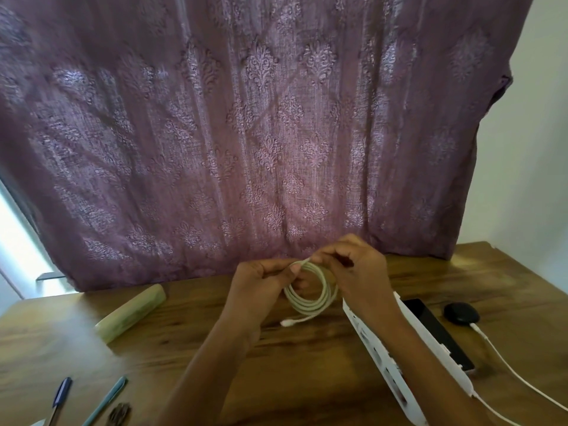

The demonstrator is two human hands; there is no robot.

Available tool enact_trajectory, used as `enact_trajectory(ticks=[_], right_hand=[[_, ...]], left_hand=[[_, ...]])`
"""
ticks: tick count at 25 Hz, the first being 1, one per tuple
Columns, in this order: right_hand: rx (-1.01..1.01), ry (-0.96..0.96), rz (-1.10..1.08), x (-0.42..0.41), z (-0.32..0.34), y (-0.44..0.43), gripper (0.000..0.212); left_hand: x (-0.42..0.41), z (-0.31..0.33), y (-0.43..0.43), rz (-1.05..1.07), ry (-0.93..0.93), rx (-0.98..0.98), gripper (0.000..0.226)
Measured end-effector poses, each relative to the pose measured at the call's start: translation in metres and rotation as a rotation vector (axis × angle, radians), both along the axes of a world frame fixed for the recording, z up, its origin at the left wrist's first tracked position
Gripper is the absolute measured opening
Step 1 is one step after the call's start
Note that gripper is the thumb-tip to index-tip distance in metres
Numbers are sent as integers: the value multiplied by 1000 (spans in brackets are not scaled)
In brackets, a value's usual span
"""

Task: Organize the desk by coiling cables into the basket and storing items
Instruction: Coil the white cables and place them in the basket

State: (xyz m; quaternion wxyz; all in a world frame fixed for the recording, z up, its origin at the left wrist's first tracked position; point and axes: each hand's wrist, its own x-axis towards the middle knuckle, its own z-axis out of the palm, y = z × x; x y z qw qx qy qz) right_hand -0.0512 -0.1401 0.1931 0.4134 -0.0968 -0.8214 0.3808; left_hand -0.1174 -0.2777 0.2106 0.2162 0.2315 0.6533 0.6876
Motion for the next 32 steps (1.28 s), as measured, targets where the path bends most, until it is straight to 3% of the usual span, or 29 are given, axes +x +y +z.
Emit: enact_trajectory(ticks=[2, 4, 7, 12, 18, 21, 25, 28, 32], right_hand=[[8, -39, -33, 4, -3, -7, 19], [-154, -92, 58, 9, -4, -12, 37], [-279, -186, 239, 15, -2, -21, 3], [-401, -239, 169, 16, -7, -23, 24], [-808, -191, 216, 14, -9, -26, 36], [-1121, -111, 462, 16, -5, -25, 35], [-1390, -61, 745, 19, -12, -18, 53], [-1307, -30, 695, 19, -12, -20, 53], [-570, 18, 120, 20, -10, -28, 27]], left_hand=[[2, -3, 1, 44, -41, 27, 14], [3, -4, 1, 81, -66, 62, 15], [4, -6, -1, 109, -61, 89, 17], [8, -11, 0, 93, -78, 97, 16], [3, -19, 5, 203, 85, -12, 15], [5, -21, 6, 210, 132, -31, 15], [9, -22, 7, 218, 232, -46, 15], [10, -25, 8, 244, 264, -59, 17], [7, -23, 7, 327, 274, -36, 24]])
